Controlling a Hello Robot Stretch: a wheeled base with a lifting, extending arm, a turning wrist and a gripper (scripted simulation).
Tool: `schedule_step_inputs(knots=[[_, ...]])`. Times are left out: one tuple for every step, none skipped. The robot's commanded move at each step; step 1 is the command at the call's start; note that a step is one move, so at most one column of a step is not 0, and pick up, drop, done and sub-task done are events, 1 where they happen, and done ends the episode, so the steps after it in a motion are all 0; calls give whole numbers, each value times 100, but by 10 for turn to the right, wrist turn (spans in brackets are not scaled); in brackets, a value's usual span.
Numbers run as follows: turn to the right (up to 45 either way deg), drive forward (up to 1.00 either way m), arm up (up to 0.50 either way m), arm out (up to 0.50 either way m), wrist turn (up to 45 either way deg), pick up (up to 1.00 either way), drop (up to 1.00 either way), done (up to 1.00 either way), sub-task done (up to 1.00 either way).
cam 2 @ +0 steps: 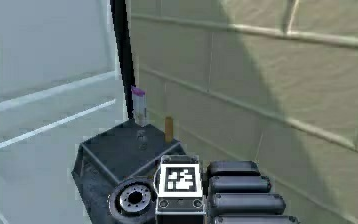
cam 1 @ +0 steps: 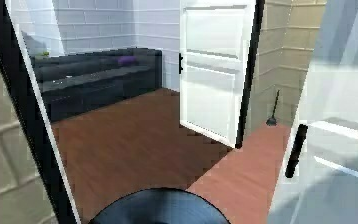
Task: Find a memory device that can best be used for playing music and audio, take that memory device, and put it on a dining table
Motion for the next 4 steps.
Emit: schedule_step_inputs(knots=[[-420, 0, 0, 0, 0, 0, 0, 0, 0], [0, 15, 0, 0, 0, 0, 0, 0, 0], [450, 0, 0, 0, 0, 0, 0, 0, 0], [120, 0, 0, 0, 0, 0, 0, 0, 0]])
